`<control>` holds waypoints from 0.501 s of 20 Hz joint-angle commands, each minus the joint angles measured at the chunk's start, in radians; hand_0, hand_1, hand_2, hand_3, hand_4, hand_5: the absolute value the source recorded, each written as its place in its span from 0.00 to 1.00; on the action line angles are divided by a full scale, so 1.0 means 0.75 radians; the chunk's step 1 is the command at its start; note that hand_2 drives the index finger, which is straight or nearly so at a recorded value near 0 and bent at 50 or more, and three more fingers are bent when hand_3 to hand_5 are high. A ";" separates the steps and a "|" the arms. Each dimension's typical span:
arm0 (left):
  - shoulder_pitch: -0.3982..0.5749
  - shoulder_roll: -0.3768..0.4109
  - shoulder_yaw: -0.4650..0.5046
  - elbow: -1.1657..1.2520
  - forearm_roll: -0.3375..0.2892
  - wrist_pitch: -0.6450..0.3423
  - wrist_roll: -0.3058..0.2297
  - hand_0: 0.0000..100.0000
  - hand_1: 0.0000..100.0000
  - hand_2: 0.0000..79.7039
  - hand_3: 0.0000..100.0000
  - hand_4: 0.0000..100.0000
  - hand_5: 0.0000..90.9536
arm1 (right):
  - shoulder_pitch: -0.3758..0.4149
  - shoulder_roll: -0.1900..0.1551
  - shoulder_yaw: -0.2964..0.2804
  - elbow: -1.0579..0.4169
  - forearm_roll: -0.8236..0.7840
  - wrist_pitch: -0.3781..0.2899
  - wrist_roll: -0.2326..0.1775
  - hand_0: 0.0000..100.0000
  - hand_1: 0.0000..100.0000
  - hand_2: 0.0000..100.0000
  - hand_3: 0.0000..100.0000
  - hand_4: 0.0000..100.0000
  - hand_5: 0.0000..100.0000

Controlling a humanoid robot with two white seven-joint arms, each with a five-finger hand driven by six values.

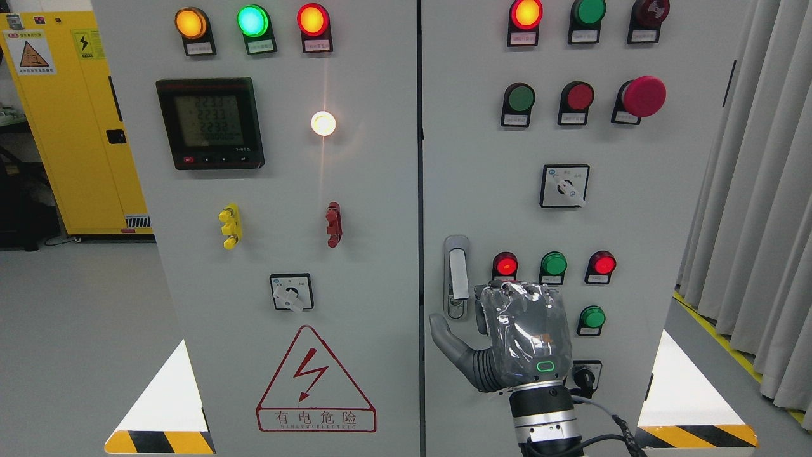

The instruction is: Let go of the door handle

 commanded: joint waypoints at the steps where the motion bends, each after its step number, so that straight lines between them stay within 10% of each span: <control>1: 0.000 0.000 0.000 -0.016 0.000 0.001 0.000 0.12 0.56 0.00 0.00 0.00 0.00 | -0.041 0.006 -0.014 0.039 0.005 0.006 0.026 0.27 0.30 0.95 1.00 1.00 1.00; 10: 0.000 0.000 0.000 -0.016 0.000 0.001 0.000 0.12 0.56 0.00 0.00 0.00 0.00 | -0.059 0.006 -0.022 0.064 0.003 0.010 0.026 0.32 0.28 0.95 1.00 1.00 1.00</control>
